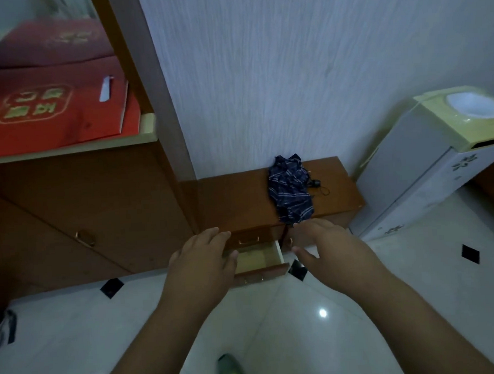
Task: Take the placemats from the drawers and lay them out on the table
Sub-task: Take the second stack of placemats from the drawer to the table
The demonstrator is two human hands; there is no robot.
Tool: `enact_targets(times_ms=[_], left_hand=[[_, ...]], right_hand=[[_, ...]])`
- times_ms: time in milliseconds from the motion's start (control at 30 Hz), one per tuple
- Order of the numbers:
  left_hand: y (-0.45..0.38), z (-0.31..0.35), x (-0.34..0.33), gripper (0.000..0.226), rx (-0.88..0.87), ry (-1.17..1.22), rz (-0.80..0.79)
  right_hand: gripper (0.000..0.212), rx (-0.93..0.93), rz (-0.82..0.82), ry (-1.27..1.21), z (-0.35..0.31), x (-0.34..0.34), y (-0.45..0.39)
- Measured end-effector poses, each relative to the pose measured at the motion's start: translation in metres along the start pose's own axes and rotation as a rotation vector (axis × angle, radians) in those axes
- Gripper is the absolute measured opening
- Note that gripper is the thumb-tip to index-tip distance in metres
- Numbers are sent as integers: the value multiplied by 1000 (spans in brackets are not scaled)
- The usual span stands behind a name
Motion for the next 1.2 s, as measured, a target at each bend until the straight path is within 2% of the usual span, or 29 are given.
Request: enact_targets(times_ms=[233,533,767,933,1200], left_hand=[[-67,-13,-44,50,67,13,11],[-129,-26,-179,42,192,64,37],[-183,-52,-309,39,216,78,10],[-217,-70,-404,42,185,47,22],[-267,-99,-523,54,138,45,179]], right_hand=[[58,12,-62,-14,39,-55,-77],[57,56,-154,66,119,-164,-162],[45,75,-136,64,174,-287,-215],[50,92,-120,59,210,-379,-248],[55,166,-2,41,260,-493,-288]])
Point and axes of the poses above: each hand's wrist, its own y-axis away from the middle knuckle, its own x-axis out of the back of the hand, z = x × y, the point moved 4 cm from there along -y, towards the middle knuckle, and after that the axes turned 2 degrees about -y, right-handed, at the moved point
